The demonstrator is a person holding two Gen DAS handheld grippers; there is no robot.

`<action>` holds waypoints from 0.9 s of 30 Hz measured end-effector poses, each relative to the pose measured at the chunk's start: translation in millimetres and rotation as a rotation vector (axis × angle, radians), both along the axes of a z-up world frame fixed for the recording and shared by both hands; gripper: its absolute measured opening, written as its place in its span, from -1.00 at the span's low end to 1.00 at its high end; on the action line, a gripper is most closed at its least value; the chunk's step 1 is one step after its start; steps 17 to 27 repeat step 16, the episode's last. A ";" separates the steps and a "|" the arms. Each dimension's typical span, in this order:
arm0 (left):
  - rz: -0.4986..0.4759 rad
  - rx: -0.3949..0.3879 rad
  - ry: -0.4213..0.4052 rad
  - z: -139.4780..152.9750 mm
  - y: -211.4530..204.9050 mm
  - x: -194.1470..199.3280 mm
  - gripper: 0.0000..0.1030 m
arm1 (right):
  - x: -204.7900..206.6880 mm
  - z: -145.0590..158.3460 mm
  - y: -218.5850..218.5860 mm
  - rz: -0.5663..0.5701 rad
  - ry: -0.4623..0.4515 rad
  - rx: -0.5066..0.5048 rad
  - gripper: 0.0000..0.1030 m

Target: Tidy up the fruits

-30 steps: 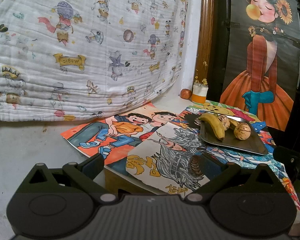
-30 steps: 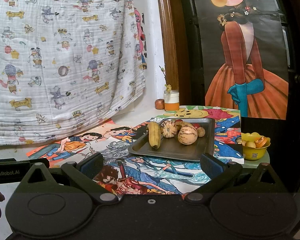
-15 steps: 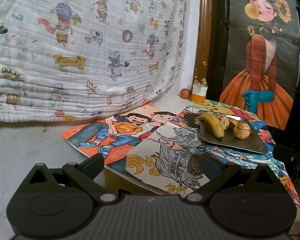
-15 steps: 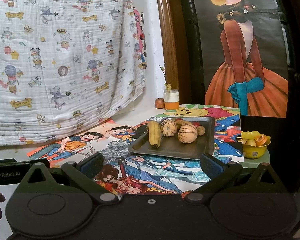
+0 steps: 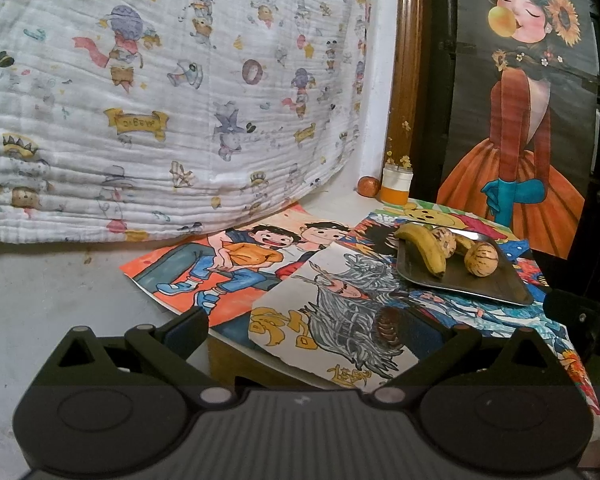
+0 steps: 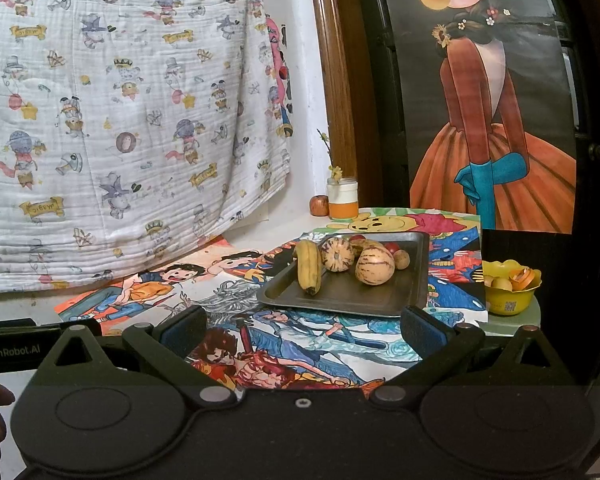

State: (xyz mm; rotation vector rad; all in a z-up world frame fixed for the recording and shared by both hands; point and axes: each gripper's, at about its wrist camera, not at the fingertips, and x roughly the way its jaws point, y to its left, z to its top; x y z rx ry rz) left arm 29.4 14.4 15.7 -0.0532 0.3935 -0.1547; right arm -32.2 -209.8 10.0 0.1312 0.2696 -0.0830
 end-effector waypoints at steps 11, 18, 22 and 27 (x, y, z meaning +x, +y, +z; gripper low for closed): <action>0.008 -0.008 0.018 -0.8 2.8 1.3 1.00 | -0.8 -0.5 1.1 0.000 0.002 0.002 0.99; 0.004 -0.027 0.017 -1.0 6.6 2.0 1.00 | -0.3 -0.4 1.2 -0.002 0.002 0.002 0.99; 0.004 -0.027 0.017 -1.0 6.6 2.0 1.00 | -0.3 -0.4 1.2 -0.002 0.002 0.002 0.99; 0.004 -0.027 0.017 -1.0 6.6 2.0 1.00 | -0.3 -0.4 1.2 -0.002 0.002 0.002 0.99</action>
